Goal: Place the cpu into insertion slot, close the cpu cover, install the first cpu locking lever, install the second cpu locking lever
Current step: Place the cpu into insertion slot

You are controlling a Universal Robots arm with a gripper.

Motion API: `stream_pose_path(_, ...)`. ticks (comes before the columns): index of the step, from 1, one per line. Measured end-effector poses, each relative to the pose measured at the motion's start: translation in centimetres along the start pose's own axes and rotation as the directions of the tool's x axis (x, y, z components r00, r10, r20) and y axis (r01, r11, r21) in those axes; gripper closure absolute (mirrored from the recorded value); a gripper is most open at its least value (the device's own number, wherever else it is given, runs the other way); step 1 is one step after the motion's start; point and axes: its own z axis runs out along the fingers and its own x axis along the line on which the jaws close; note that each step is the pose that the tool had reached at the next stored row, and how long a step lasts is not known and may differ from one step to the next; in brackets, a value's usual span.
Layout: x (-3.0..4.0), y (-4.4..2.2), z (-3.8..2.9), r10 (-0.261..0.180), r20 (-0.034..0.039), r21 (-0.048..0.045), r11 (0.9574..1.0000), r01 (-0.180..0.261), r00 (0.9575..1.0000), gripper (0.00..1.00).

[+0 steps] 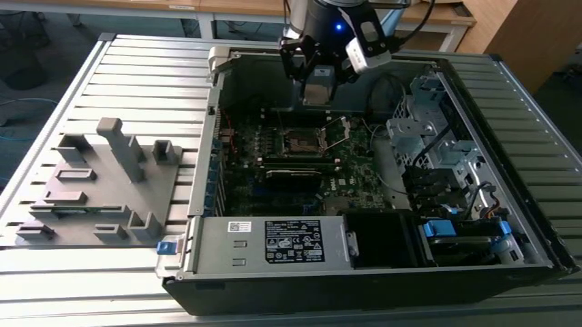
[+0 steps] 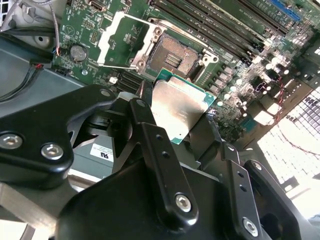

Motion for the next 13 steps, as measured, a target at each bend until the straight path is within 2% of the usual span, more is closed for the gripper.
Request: stream_pose_path(13,0.05,-0.10,1.07,0.000,0.0001,-0.0001,1.0000,0.000,1.0000,0.46)
